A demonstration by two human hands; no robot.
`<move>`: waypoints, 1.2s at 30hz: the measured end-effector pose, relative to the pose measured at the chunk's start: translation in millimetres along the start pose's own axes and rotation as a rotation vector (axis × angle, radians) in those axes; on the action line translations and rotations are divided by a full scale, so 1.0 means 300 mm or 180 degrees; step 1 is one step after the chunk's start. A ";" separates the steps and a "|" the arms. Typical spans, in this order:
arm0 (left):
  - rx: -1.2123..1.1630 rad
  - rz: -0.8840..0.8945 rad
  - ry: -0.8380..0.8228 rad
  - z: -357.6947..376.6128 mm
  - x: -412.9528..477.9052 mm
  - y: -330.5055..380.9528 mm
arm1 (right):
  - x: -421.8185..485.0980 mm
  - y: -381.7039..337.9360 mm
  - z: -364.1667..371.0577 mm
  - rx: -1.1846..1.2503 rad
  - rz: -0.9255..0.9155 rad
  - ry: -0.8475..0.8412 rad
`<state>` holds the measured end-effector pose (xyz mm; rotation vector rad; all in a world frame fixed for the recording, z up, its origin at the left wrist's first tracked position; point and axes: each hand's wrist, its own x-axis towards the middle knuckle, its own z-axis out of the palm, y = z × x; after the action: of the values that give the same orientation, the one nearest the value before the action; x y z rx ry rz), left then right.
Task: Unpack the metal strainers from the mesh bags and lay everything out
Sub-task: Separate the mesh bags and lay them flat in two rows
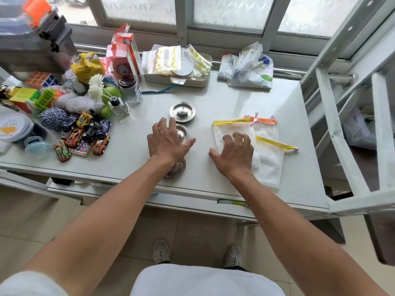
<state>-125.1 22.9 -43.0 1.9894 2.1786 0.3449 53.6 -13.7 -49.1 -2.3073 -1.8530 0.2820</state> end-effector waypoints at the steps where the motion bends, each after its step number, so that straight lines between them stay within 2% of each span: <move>1: 0.0016 0.0196 0.0174 -0.001 -0.010 0.023 | 0.000 -0.001 -0.002 0.0206 0.0031 0.0174; 2: -0.0028 0.0414 0.0282 -0.001 -0.023 0.056 | 0.003 0.005 -0.010 0.0439 0.0124 0.0375; 4: -0.0291 0.0632 0.0125 0.006 -0.053 0.136 | 0.019 0.042 -0.042 0.0754 0.0411 0.0715; 6: -0.0672 0.0422 -0.0347 0.024 -0.073 0.212 | 0.047 0.106 -0.081 0.0800 0.0712 0.0744; 8: -0.1101 0.0057 -0.0759 0.046 -0.074 0.271 | 0.080 0.173 -0.110 0.0751 0.0949 0.0500; 11: -0.1567 -0.0323 -0.0962 0.061 -0.059 0.327 | 0.117 0.239 -0.130 0.0731 0.1088 0.0315; 14: -0.1627 -0.0545 -0.1009 0.060 -0.040 0.347 | 0.143 0.276 -0.153 0.0563 0.1092 0.0182; 18: -0.1578 -0.0570 -0.0982 0.054 -0.027 0.347 | 0.159 0.317 -0.167 0.0047 0.0957 -0.0453; 25: -0.0807 -0.0317 -0.1142 0.051 -0.061 0.420 | 0.169 0.357 -0.180 -0.0036 0.0889 -0.0483; 31: -0.1312 -0.0591 -0.1146 0.051 -0.029 0.418 | 0.170 0.413 -0.199 -0.0338 0.0977 -0.0651; 36: -0.1828 -0.0708 -0.1137 0.062 0.037 0.377 | 0.146 0.454 -0.245 -0.0725 0.1205 -0.1106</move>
<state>-13.1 44.4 -28.4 1.3661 1.7895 0.4735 210.0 -1.0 -13.4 -2.9247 -1.6381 0.5814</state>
